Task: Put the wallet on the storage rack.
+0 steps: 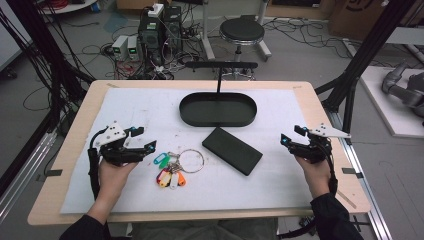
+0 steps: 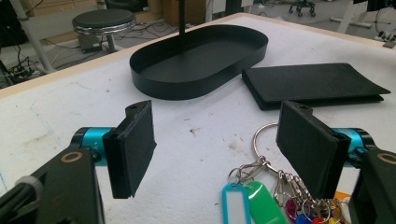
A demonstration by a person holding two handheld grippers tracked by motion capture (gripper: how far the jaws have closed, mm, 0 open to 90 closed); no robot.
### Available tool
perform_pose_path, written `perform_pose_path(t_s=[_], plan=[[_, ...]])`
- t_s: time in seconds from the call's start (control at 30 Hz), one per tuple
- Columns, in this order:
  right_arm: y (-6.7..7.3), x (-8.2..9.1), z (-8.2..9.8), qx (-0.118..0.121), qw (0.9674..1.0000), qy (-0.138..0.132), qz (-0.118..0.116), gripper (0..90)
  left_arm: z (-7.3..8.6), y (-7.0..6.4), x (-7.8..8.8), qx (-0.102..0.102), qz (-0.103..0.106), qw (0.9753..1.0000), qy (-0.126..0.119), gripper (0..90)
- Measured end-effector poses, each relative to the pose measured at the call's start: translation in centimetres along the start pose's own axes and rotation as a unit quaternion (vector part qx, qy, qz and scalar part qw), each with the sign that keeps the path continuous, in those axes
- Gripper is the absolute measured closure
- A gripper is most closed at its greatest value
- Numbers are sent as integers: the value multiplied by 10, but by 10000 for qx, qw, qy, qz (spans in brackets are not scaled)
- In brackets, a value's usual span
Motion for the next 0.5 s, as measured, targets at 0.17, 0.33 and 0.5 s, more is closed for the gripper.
perform_pose_path(t_s=[0.17, 0.33, 0.5], plan=[[-1, -1, 1, -13, 10000, 29, -16, 320, 2, 0, -2, 47, 50, 9999, 99, 279], [0, -1, 1, -6, 10000, 28, -38, 319, 3, 1, -3, 123, 75, 9999, 76, 279], [1, 2, 1, -20, 10000, 17, -41, 320, 4, 0, -5, 172, 117, 9998, 75, 280]])
Point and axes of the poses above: each handheld gripper's, and its own axes: x roughly backward along the jaws, z roughly out of its underside, y roughly to its left, the point moved 8 cm from there along -x, roughly forward along the jaws, and after that the axes turned 14 degrees about -x, right-handed, at the moved point
